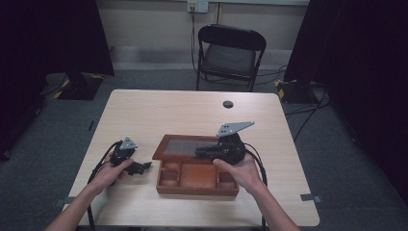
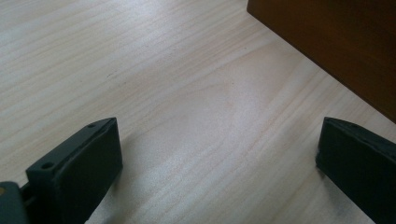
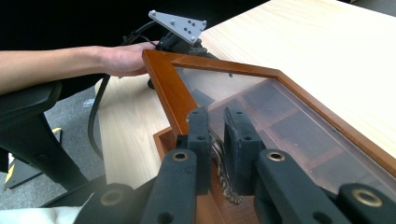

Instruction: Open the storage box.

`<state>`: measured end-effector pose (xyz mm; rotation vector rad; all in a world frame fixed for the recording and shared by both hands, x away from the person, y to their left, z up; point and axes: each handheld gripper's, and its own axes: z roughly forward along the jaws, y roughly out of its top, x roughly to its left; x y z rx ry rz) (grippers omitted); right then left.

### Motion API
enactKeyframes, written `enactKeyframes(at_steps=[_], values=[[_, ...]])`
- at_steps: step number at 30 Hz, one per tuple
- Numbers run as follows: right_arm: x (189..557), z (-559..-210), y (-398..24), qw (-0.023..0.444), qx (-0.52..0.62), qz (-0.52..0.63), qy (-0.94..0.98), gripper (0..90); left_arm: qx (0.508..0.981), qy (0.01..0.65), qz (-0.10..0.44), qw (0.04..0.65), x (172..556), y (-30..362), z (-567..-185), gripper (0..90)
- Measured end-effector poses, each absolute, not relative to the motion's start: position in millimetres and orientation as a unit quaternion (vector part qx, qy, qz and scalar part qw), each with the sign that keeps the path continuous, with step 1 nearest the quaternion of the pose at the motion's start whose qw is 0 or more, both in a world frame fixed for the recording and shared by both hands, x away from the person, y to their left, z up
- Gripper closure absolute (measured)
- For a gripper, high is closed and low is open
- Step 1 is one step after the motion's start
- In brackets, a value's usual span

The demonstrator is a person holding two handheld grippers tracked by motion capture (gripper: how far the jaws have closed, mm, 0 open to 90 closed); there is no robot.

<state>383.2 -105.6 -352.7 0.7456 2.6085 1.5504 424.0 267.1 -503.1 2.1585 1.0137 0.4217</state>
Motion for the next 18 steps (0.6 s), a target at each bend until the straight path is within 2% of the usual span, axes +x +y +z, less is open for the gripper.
enactKeyframes(at_steps=[18], values=[[389.2, -344.4, -105.8, 0.015, 0.241, 0.501, 0.831, 82.1, 0.838, 0.387, 0.165, 0.348, 424.4, 267.9, -502.7, 0.0]])
